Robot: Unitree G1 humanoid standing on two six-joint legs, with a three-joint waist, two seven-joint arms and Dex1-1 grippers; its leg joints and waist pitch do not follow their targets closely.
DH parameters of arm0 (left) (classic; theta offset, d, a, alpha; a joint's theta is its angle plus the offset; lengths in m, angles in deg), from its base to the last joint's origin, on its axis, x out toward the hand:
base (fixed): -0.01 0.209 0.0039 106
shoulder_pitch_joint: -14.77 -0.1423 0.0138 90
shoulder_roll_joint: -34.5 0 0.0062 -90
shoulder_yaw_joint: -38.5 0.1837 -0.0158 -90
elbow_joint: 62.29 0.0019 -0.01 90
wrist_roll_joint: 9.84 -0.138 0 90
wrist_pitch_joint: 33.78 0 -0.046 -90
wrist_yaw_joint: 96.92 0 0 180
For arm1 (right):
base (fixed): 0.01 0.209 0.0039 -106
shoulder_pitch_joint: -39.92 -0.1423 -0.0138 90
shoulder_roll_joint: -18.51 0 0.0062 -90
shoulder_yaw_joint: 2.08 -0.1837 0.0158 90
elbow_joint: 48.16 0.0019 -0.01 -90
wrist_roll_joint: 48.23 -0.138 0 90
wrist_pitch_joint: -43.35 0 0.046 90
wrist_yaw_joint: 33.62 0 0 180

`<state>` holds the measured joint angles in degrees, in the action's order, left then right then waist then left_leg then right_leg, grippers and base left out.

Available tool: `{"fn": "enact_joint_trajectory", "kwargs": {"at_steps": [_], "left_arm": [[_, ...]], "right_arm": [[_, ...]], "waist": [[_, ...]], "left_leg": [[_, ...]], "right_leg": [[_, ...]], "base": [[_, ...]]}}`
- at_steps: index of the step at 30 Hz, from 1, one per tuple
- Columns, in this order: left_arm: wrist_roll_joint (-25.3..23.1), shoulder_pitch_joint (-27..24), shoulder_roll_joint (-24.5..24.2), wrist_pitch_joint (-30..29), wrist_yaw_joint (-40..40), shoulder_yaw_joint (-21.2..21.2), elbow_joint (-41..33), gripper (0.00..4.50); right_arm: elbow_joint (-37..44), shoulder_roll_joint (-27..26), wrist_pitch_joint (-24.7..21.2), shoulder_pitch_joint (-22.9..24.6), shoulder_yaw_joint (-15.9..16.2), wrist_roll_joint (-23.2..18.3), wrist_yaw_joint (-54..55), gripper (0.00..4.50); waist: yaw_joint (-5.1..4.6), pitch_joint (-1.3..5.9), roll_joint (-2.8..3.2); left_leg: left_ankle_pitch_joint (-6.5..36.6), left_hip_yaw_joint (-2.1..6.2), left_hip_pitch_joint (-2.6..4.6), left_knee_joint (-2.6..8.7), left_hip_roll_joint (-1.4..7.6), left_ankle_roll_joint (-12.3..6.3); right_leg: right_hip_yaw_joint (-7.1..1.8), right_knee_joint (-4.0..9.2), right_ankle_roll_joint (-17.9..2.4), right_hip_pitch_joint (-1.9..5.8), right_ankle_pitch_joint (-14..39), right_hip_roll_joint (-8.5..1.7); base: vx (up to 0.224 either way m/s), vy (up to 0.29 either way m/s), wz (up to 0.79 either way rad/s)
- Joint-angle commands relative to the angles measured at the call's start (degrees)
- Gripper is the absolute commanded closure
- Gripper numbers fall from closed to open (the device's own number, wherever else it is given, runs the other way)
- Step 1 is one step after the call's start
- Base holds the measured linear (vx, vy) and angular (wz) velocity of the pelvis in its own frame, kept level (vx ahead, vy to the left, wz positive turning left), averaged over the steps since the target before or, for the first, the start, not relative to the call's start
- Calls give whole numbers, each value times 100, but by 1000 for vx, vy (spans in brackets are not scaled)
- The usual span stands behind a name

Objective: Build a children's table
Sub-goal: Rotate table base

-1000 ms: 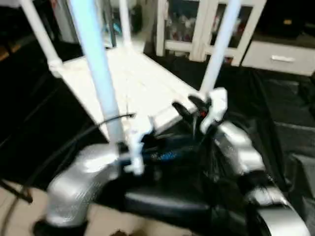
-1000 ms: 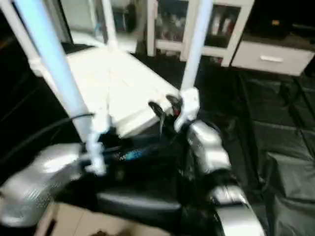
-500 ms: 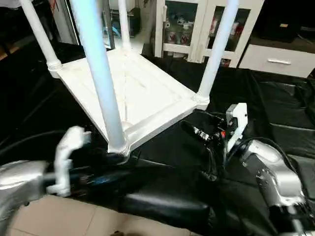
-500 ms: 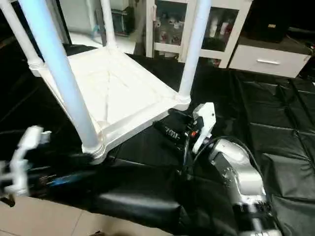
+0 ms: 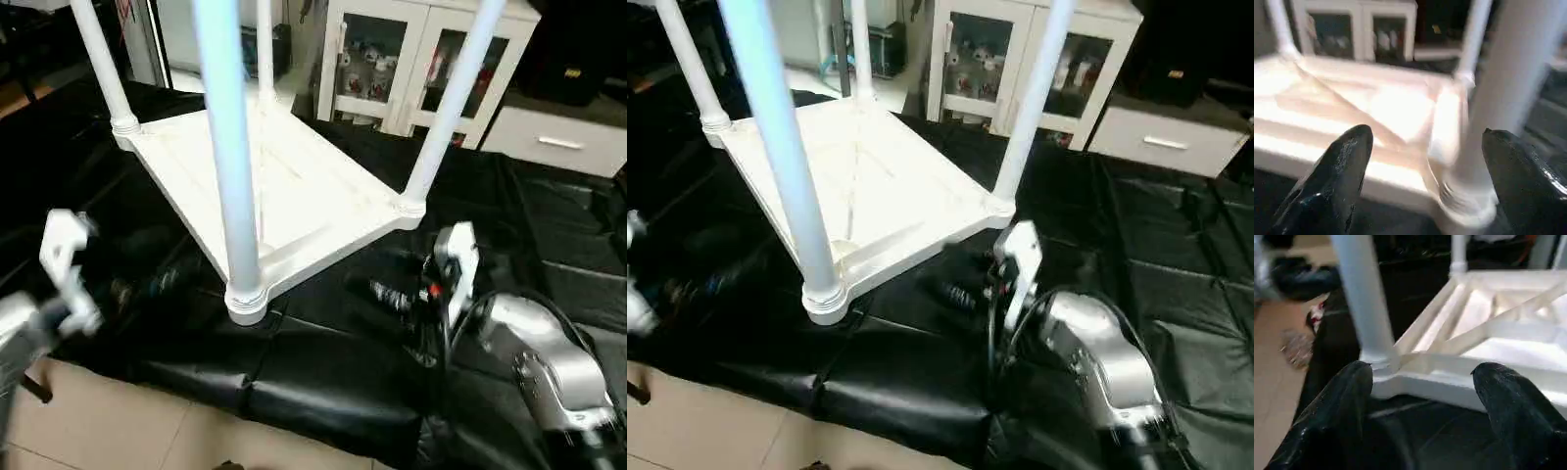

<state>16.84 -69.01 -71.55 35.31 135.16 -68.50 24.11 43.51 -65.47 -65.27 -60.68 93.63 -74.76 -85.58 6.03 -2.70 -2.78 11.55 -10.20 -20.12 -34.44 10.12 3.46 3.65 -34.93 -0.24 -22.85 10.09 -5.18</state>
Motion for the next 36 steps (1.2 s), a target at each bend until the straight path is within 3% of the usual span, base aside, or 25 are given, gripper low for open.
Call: {"fn": "enact_joint_trajectory", "kwargs": {"at_steps": [1, 3, 6, 7, 9, 10, 11, 12, 13, 14, 18, 19, 20, 21, 22, 23, 24, 25, 27, 30, 31, 34, 36], "left_arm": [[-87, 242, 172, 115, 103, 379, 274, 21], [-94, 358, 244, 110, 141, 475, 372, 16], [-290, 646, 368, 347, 248, 719, 738, 7], [-481, 873, 448, 573, 312, 896, 1067, 7], [-645, 1085, 531, 777, 311, 1024, 1363, 7], [-873, 1462, 685, 1101, 331, 1235, 1901, 7], [-924, 1620, 774, 1214, 367, 1305, 2100, 7], [-927, 1634, 781, 1227, 371, 1311, 2122, 7], [-944, 1804, 872, 1328, 450, 1407, 2328, 7], [-932, 1964, 965, 1355, 561, 1521, 2478, 7], [-938, 2517, 1404, 1384, 972, 1927, 2880, 7], [-965, 2597, 1463, 1442, 1032, 1975, 2970, 7], [-1022, 2766, 1617, 1542, 1102, 2073, 3136, 7], [-1158, 3024, 1907, 1688, 1075, 2245, 3363, 7], [-1158, 3024, 1907, 1688, 1075, 2245, 3363, 7], [-1195, 3088, 1985, 1716, 1055, 2289, 3419, 7], [-1349, 3183, 2099, 1856, 930, 2393, 3564, 7], [-1438, 3242, 2202, 1930, 834, 2457, 3662, 7], [-1766, 3469, 2544, 2231, 435, 2657, 4058, 7], [-2103, 3685, 2818, 2581, -144, 2786, 4506, 7], [-2239, 3772, 2867, 2691, -339, 2827, 4702, 7], [-2312, 3800, 2816, 2773, -264, 2872, 4861, 7], [-2372, 3666, 2537, 2788, 225, 2986, 4840, 7]], "right_arm": [[99, 120, -66, 43, 14, 46, -73, 84], [109, 135, -59, 58, 6, 53, -69, 84], [166, 171, -67, 91, -4, 56, -52, 84], [219, 188, -70, 116, -7, 77, -24, 84], [277, 195, -77, 147, -6, 86, -1, 84], [402, 202, -123, 221, -3, 68, 3, 84], [456, 211, -136, 261, 11, 62, -12, 84], [460, 213, -136, 264, 13, 61, -13, 84], [501, 236, -141, 299, 34, 51, -24, 84], [522, 257, -147, 327, 45, 40, -36, 84], [536, 319, -111, 385, 12, 78, -15, 84], [540, 326, -105, 389, -1, 93, 7, 84], [544, 336, -101, 395, -38, 117, 51, 84], [543, 357, -76, 406, -87, 185, 131, 84], [543, 357, -76, 406, -87, 185, 131, 84], [543, 365, -69, 409, -96, 205, 148, 84], [556, 370, -67, 423, -91, 232, 172, 84], [583, 365, -73, 440, -80, 237, 185, 84], [662, 344, -83, 496, -39, 259, 234, 84], [697, 332, -48, 536, 37, 359, 316, 84], [691, 334, -19, 540, 64, 417, 364, 84], [678, 314, -5, 528, 81, 475, 430, 84], [644, 257, 1, 483, 76, 549, 521, 84]], "waist": [[10, 264, 133], [17, 282, 94], [41, 302, 91], [48, 300, 122], [57, 295, 124], [68, 312, 149], [109, 314, 134], [109, 314, 134], [109, 309, 133], [109, 328, 147], [135, 340, 197], [139, 344, 176], [160, 349, 276], [142, 333, 222], [162, 351, 227], [173, 346, 194], [184, 352, 250], [178, 356, 214], [175, 352, 255], [183, 345, 245], [180, 345, 271], [179, 351, 267], [173, 363, 274]], "left_leg": [[2138, 149, 76, 591, 286, 249], [1995, 137, 62, 581, 283, 222], [1763, 123, 57, 552, 275, 161], [1677, 117, 51, 547, 275, 129], [1703, 101, 83, 537, 262, 107], [1664, 123, 63, 539, 282, 141], [1721, 112, 109, 533, 275, 136], [1721, 112, 109, 533, 275, 136], [1613, 142, 33, 555, 293, 161], [1591, 129, 67, 539, 297, 185], [1364, 111, 47, 503, 286, 126], [1332, 101, 43, 492, 279, 109], [1260, 119, 38, 486, 285, 105], [1322, 93, 47, 481, 279, 83], [1284, 102, 47, 466, 273, 85], [1167, 102, 22, 460, 280, 30], [1116, 115, 10, 453, 279, 10], [1023, 110, -2, 438, 279, -61], [963, 104, -17, 417, 266, -185], [1086, 113, -12, 422, 274, -210], [1139, 115, -17, 425, 271, -220], [1127, 127, -14, 440, 276, -209], [1081, 135, -15, 451, 289, -215]], "right_leg": [[-271, 481, -621, 145, 2063, -318], [-277, 455, -696, 155, 1799, -315], [-277, 427, -814, 180, 1469, -313], [-276, 420, -872, 187, 1372, -317], [-274, 457, -841, 162, 1442, -297], [-276, 410, -899, 202, 1315, -330], [-271, 440, -834, 181, 1396, -319], [-271, 440, -834, 181, 1396, -319], [-267, 415, -859, 236, 1277, -344], [-265, 400, -908, 214, 1144, -344], [-264, 357, -1167, 248, 652, -350], [-262, 359, -1180, 255, 623, -346], [-264, 332, -1228, 263, 532, -360], [-263, 393, -1229, 260, 590, -345], [-260, 368, -1245, 280, 547, -350], [-264, 350, -1302, 300, 418, -368], [-261, 331, -1317, 314, 378, -375], [-260, 338, -1314, 326, 328, -378], [-258, 366, -1309, 336, 422, -379], [-253, 420, -1177, 342, 878, -390], [-248, 450, -1079, 325, 1048, -371], [-244, 449, -1023, 321, 1104, -371], [-243, 420, -1058, 311, 1008, -373]], "base": [[0, 0, 0], [0, 0, 0], [0, 0, 0], [0, 0, 0], [0, 0, 0], [0, 0, 0], [0, 0, 0], [0, 0, 0], [0, 0, 0], [0, 0, 0], [0, 0, 0], [0, 0, 0], [0, 0, 0], [0, 0, 0], [0, 0, 0], [0, 0, 0], [0, 0, 0], [0, 0, 0], [0, 0, 0], [0, 0, 0], [0, 0, 0], [0, 0, 0], [0, 0, 0]]}}
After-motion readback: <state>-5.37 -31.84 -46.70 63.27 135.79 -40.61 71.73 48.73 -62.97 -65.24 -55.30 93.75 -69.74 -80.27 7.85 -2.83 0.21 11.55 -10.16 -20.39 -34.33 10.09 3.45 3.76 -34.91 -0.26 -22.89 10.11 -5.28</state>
